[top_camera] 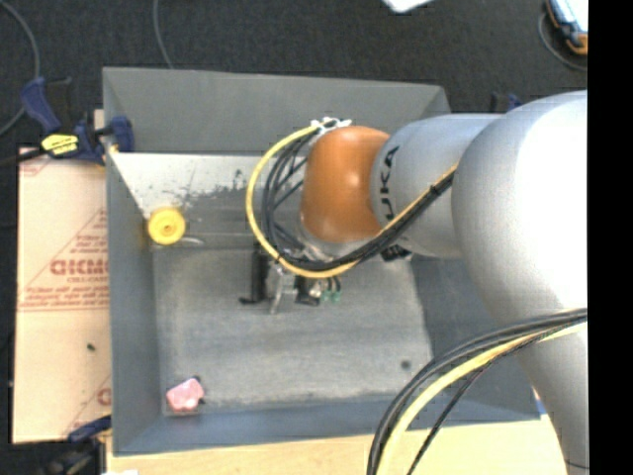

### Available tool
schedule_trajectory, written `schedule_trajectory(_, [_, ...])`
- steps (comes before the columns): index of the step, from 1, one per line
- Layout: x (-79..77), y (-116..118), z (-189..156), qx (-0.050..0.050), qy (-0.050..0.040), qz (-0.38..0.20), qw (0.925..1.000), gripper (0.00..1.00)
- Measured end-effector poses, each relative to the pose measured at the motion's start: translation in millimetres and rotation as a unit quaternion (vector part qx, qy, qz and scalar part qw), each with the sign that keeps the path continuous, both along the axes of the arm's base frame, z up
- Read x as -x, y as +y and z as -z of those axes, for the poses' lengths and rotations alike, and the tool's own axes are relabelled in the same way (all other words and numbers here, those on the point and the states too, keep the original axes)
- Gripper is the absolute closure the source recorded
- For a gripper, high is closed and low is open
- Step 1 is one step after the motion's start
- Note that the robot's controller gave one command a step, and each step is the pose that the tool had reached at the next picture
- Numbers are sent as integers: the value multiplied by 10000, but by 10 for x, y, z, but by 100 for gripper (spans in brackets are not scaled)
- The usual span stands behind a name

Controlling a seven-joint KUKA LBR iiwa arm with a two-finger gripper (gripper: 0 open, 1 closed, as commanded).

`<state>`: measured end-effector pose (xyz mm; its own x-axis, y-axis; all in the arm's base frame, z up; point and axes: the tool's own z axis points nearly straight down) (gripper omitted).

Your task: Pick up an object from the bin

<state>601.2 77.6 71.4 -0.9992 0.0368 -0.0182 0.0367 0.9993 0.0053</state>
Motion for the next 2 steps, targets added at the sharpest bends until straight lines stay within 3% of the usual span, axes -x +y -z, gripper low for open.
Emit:
schedule_trajectory(1, [50,-25,-1321,-5,-17,217,9998,100])
schedule_trajectory(2, [49,-27,-1321,-2,-17,215,9998,100])
